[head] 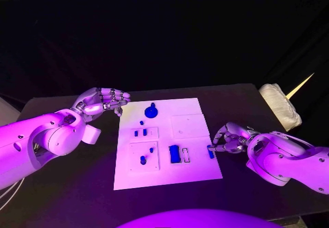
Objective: Assemble the parts on the task board
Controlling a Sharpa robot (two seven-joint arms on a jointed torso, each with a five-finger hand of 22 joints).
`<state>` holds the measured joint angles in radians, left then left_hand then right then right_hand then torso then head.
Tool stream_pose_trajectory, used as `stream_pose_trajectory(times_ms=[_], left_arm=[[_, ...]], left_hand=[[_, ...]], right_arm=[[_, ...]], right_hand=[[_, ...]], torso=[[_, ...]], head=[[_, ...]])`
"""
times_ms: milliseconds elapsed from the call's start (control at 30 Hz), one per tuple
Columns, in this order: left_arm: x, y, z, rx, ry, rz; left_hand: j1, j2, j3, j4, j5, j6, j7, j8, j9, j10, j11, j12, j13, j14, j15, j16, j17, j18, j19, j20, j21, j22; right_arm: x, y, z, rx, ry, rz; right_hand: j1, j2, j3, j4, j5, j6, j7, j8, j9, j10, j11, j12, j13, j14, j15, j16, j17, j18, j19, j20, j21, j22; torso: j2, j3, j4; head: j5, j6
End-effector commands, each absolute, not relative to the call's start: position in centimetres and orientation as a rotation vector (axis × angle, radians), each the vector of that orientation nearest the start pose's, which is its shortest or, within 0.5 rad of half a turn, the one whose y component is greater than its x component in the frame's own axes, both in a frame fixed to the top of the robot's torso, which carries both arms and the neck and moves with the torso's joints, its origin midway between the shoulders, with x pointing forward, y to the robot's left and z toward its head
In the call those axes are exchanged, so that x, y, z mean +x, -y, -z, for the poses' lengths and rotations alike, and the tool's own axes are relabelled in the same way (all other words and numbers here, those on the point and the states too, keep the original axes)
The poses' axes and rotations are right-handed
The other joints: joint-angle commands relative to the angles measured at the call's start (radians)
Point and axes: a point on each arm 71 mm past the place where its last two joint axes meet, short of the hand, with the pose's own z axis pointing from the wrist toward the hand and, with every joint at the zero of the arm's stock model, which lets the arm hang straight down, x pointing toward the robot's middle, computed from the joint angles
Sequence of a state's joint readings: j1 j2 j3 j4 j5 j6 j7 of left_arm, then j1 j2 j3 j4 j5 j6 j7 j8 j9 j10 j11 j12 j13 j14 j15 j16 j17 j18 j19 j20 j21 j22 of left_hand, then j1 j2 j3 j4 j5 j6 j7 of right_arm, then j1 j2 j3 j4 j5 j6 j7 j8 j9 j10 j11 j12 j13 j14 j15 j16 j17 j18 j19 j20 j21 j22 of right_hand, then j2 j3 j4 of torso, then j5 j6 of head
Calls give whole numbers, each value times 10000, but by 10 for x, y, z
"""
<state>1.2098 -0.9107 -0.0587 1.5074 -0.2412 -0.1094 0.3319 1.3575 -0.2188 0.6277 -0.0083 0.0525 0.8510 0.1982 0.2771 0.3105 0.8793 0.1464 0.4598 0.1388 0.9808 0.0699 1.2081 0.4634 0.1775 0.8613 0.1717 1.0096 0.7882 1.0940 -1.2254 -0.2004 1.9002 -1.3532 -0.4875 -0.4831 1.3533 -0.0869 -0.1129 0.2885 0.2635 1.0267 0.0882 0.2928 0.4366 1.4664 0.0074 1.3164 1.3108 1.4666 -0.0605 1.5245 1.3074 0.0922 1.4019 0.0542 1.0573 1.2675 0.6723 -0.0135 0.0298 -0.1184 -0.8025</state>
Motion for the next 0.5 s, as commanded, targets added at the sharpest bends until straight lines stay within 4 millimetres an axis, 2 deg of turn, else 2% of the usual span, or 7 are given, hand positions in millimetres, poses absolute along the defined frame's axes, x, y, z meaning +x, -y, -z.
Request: stream_pose_trajectory(times_ms=[33,133,267,400,500], left_arm=[[483,-231,180,-8309,-16238,15617],[483,-231,181,-8313,-16250,15616],[483,-232,181,-8329,-16259,15592],[483,-232,181,-8341,-16259,15570],[483,-232,181,-8340,-16267,15577]], left_hand=[[7,53,-49,0,27,42,29,26,17,-64,-25,57,9,-16,21,-36,-13,71,55,-17,-45,-10],[7,53,-49,0,27,42,29,26,17,-64,-25,57,9,-16,21,-36,-13,71,55,-17,-45,-10],[7,53,-49,0,27,42,29,26,17,-64,-25,57,9,-16,21,-36,-13,71,55,-17,-45,-10],[7,53,-49,0,27,42,29,26,17,-64,-25,57,9,-16,21,-36,-13,71,55,-17,-45,-10],[7,53,-49,0,27,42,29,26,17,-64,-25,57,9,-16,21,-36,-13,71,55,-17,-45,-10]], right_arm=[[359,288,255,2689,-19374,-3057],[358,284,262,2671,-19534,-3047],[357,282,268,2647,-19688,-2951],[357,280,272,2523,-19765,-2894],[357,278,274,2339,-19858,-2838]], right_hand=[[111,-5,-45,1,38,95,-18,49,-3,26,9,-43,821,780,51,7,1341,45,18,-5,-23,12],[126,17,-51,6,42,156,-38,72,1,27,-6,-46,821,777,40,3,1332,46,19,-11,-25,16],[155,46,-55,6,44,222,-63,95,4,29,-27,-51,821,778,24,4,1338,47,20,-22,-28,21],[194,72,-57,3,46,287,-91,119,7,40,-50,-35,835,784,6,13,1366,42,32,-34,-2,43],[294,97,-50,-15,42,339,-123,132,4,48,-80,-32,843,786,-20,15,1374,42,37,-55,-2,53]], torso=[[9,-2,22],[3,-16,32],[15,-14,35],[-1,-11,4],[-7,-12,21]], head=[[28,-18],[40,-25],[53,-58],[68,-61],[85,-68]])
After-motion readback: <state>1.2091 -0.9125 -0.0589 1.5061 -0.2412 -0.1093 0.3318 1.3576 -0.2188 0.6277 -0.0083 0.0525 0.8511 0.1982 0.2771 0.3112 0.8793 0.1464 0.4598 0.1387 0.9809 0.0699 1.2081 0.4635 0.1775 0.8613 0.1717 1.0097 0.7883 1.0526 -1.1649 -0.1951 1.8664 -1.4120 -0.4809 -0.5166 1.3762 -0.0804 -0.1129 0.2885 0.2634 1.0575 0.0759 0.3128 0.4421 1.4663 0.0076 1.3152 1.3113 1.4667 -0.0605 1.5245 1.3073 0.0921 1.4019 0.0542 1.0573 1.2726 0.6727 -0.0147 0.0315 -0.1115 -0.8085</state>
